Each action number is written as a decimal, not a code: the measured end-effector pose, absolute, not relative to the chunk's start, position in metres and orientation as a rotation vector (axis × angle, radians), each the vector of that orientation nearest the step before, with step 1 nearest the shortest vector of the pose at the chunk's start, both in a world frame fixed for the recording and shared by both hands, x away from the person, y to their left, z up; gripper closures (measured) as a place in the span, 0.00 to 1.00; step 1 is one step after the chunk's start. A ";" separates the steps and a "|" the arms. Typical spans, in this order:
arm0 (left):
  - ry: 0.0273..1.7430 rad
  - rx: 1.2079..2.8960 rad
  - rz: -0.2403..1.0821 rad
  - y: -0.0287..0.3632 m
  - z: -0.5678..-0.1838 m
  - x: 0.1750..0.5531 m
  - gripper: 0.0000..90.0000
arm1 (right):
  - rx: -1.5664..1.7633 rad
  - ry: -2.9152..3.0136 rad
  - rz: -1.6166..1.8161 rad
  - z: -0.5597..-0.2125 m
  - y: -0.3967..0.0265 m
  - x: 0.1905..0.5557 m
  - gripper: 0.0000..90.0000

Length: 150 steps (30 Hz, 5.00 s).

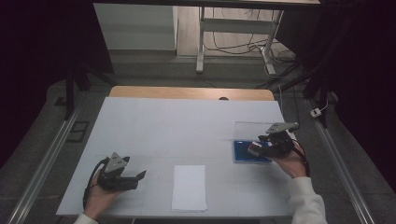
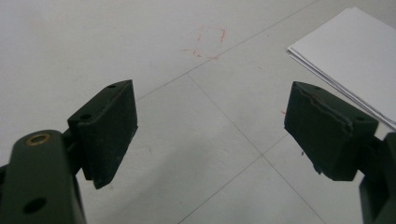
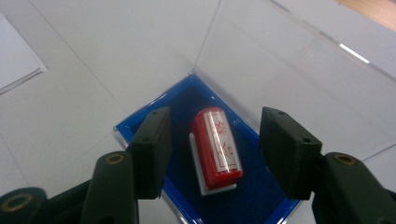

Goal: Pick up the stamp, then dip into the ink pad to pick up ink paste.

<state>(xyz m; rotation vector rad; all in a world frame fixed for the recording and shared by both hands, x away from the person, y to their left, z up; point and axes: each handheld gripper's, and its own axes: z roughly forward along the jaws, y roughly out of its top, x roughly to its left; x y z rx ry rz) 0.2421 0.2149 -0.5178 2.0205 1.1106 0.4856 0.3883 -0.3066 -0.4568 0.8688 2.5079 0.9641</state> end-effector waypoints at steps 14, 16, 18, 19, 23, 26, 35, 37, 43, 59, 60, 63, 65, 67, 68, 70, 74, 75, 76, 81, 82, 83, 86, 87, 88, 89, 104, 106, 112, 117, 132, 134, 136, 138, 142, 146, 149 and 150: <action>1.124 2.022 0.488 0.216 -0.519 0.243 0.19 | 0.872 2.558 0.899 -0.468 -0.306 0.393 0.67; 1.129 2.021 0.492 0.216 -0.520 0.243 0.19 | 0.869 2.561 0.895 -0.469 -0.306 0.394 0.69; 1.131 2.018 0.493 0.216 -0.520 0.243 0.19 | 0.869 2.556 0.888 -0.468 -0.307 0.393 0.71; 1.132 2.018 0.494 0.216 -0.520 0.243 0.19 | 0.867 2.557 0.889 -0.468 -0.307 0.393 0.72; 1.131 2.020 0.496 0.216 -0.520 0.243 0.18 | 0.845 2.560 0.896 -0.468 -0.306 0.393 0.75; 1.130 2.022 0.501 0.216 -0.520 0.243 0.18 | 0.837 2.566 0.898 -0.468 -0.306 0.392 0.77; 1.133 2.002 0.508 0.218 -0.520 0.244 0.18 | 0.810 2.563 0.908 -0.468 -0.306 0.391 0.78; 1.139 1.993 0.506 0.218 -0.519 0.244 0.19 | 0.815 2.559 0.939 -0.467 -0.306 0.389 0.78; 1.135 1.986 0.507 0.219 -0.519 0.244 0.19 | 0.817 2.527 0.977 -0.460 -0.308 0.385 0.78; 1.123 2.011 0.512 0.216 -0.520 0.243 0.19 | 0.815 2.443 1.020 -0.437 -0.305 0.377 0.78; 1.123 2.011 0.513 0.216 -0.519 0.243 0.19 | 0.808 2.445 1.015 -0.435 -0.304 0.376 0.78; 1.127 2.001 0.506 0.216 -0.519 0.245 0.19 | 0.807 2.443 1.007 -0.431 -0.303 0.374 0.78; 1.128 2.002 0.508 0.217 -0.519 0.244 0.19 | 0.810 2.445 1.008 -0.429 -0.302 0.372 0.78; 1.126 2.002 0.510 0.216 -0.519 0.244 0.19 | 0.813 2.444 1.006 -0.429 -0.302 0.372 0.78; 1.126 2.002 0.510 0.216 -0.519 0.244 0.19 | 0.815 2.446 1.005 -0.428 -0.302 0.372 0.78; 1.122 2.000 0.511 0.216 -0.519 0.243 0.19 | 0.816 2.454 0.990 -0.429 -0.301 0.372 0.78; 1.125 1.997 0.510 0.216 -0.518 0.244 0.19 | 0.833 2.486 0.951 -0.431 -0.298 0.375 0.78; 1.125 2.000 0.510 0.216 -0.518 0.244 0.19 | 0.834 2.494 0.943 -0.431 -0.297 0.376 0.78; 1.124 2.002 0.510 0.216 -0.519 0.244 0.19 | 0.836 2.502 0.929 -0.432 -0.296 0.377 0.78; 1.119 2.008 0.510 0.215 -0.519 0.243 0.19 | 0.850 2.524 0.867 -0.436 -0.293 0.379 0.78; 1.118 2.008 0.510 0.215 -0.519 0.243 0.19 | 0.853 2.525 0.863 -0.436 -0.292 0.379 0.78; 1.120 2.008 0.509 0.215 -0.519 0.243 0.19 | 0.851 2.528 0.857 -0.437 -0.292 0.379 0.78; 1.122 2.007 0.508 0.215 -0.519 0.244 0.19 | 0.859 2.539 0.838 -0.440 -0.290 0.380 0.78; 1.122 2.007 0.508 0.215 -0.519 0.244 0.19 | 0.856 2.538 0.836 -0.441 -0.290 0.381 0.78; 1.122 2.008 0.508 0.215 -0.519 0.244 0.19 | 0.858 2.539 0.831 -0.442 -0.290 0.381 0.78; 1.122 2.008 0.508 0.215 -0.519 0.244 0.19 | 0.858 2.534 0.826 -0.442 -0.290 0.382 0.78; 1.118 2.013 0.515 0.215 -0.519 0.244 0.19 | 0.881 2.549 0.786 -0.454 -0.289 0.388 0.78; 1.119 2.013 0.514 0.215 -0.519 0.243 0.19 | 0.875 2.554 0.773 -0.455 -0.288 0.389 0.78; 1.119 2.018 0.509 0.214 -0.520 0.244 0.19 | 0.877 2.554 0.761 -0.457 -0.287 0.390 0.78; 1.120 2.020 0.510 0.214 -0.520 0.244 0.19 | 0.885 2.550 0.738 -0.460 -0.286 0.391 0.78; 1.121 2.018 0.504 0.215 -0.520 0.244 0.19 | 0.910 2.567 0.731 -0.462 -0.290 0.393 0.78; 1.122 2.019 0.504 0.214 -0.520 0.244 0.19 | 0.914 2.569 0.727 -0.462 -0.290 0.393 0.78; 1.119 2.019 0.500 0.214 -0.520 0.244 0.19 | 0.918 2.570 0.723 -0.462 -0.290 0.394 0.78; 1.120 2.018 0.499 0.214 -0.520 0.244 0.19 | 0.921 2.576 0.717 -0.462 -0.290 0.394 0.78; 1.124 2.016 0.499 0.215 -0.520 0.244 0.19 | 0.929 2.587 0.701 -0.461 -0.289 0.396 0.78; 1.127 2.016 0.500 0.215 -0.520 0.244 0.19 | 0.940 2.597 0.656 -0.462 -0.286 0.397 0.78; 1.128 2.015 0.500 0.215 -0.520 0.243 0.19 | 0.954 2.600 0.625 -0.462 -0.283 0.397 0.79; 1.129 2.015 0.500 0.215 -0.520 0.243 0.19 | 0.952 2.601 0.618 -0.462 -0.282 0.398 0.79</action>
